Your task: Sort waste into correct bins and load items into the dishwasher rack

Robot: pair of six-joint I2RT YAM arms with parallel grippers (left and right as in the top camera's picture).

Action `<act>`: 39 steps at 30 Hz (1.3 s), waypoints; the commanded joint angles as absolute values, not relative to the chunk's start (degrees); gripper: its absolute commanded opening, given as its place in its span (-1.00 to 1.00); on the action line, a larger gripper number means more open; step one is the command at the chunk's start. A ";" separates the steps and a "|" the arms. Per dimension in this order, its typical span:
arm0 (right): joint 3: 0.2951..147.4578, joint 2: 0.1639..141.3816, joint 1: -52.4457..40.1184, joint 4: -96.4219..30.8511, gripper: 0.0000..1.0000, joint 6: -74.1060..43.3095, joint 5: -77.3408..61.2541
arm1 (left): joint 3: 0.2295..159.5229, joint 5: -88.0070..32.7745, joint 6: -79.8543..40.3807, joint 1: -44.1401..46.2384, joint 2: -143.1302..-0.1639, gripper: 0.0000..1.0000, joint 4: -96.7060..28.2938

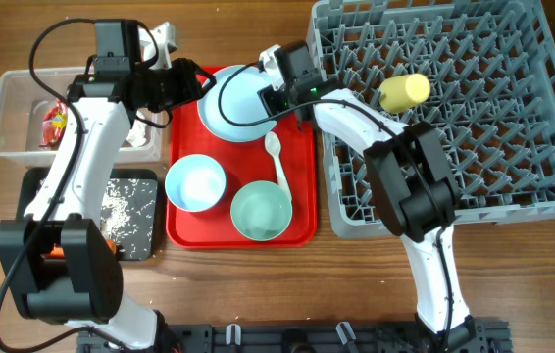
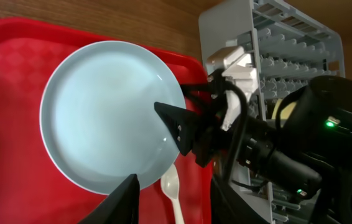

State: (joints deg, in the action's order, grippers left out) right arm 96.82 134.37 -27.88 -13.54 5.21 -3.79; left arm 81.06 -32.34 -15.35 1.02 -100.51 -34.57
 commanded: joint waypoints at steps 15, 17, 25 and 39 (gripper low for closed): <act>97.19 121.56 -24.84 -9.43 -0.92 5.85 -2.90 | 81.34 -30.96 -15.40 0.99 -100.95 0.00 -34.54; 97.17 117.99 -23.68 -10.02 -0.92 5.96 -2.26 | 81.34 -30.96 -15.40 0.99 -100.95 0.07 -34.54; 97.17 103.37 -14.85 -18.83 -0.92 16.99 22.09 | 81.34 -30.94 -15.40 0.99 -100.95 0.18 -34.50; 97.01 104.81 -4.01 -24.64 -0.91 34.54 46.26 | 81.34 -30.96 -15.40 0.99 -100.95 0.18 -34.17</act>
